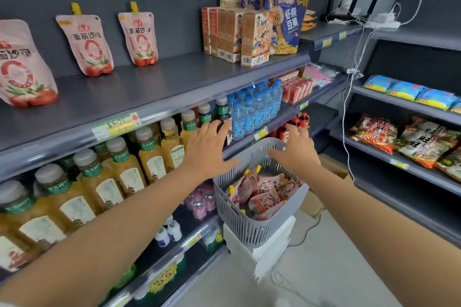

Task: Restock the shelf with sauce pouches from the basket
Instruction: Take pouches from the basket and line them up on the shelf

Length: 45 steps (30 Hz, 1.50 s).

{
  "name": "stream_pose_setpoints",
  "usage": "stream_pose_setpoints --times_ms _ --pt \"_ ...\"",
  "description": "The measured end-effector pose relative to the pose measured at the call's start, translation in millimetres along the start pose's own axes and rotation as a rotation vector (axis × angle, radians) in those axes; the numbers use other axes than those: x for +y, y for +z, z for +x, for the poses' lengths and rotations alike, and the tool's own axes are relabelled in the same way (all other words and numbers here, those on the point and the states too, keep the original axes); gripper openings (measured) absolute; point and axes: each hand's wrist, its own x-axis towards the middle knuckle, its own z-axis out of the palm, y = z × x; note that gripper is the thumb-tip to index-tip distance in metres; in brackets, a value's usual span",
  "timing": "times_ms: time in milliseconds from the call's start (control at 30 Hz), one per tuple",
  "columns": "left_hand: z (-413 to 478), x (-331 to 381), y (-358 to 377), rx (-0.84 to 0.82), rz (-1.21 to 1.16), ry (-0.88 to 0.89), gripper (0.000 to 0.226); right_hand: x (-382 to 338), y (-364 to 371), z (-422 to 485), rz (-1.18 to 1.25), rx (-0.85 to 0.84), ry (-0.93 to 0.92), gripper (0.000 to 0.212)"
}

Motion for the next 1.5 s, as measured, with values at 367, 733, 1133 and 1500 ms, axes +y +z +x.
stream_pose_setpoints --times_ms 367,733,1133,1500 --pt "74.2 56.6 133.1 -0.306 -0.086 -0.109 0.092 79.7 76.9 121.8 0.134 -0.353 0.155 0.092" --pt "75.6 113.4 246.5 -0.698 -0.071 0.017 0.062 139.8 155.5 173.6 0.013 -0.619 0.194 0.073" --pt "81.6 141.0 328.3 -0.971 -0.151 -0.124 0.065 151.8 179.8 197.0 -0.049 -0.583 0.049 0.066" --pt "116.4 154.9 331.3 -1.162 0.171 0.0 0.067 159.1 180.4 207.4 -0.017 -0.576 0.12 0.062"
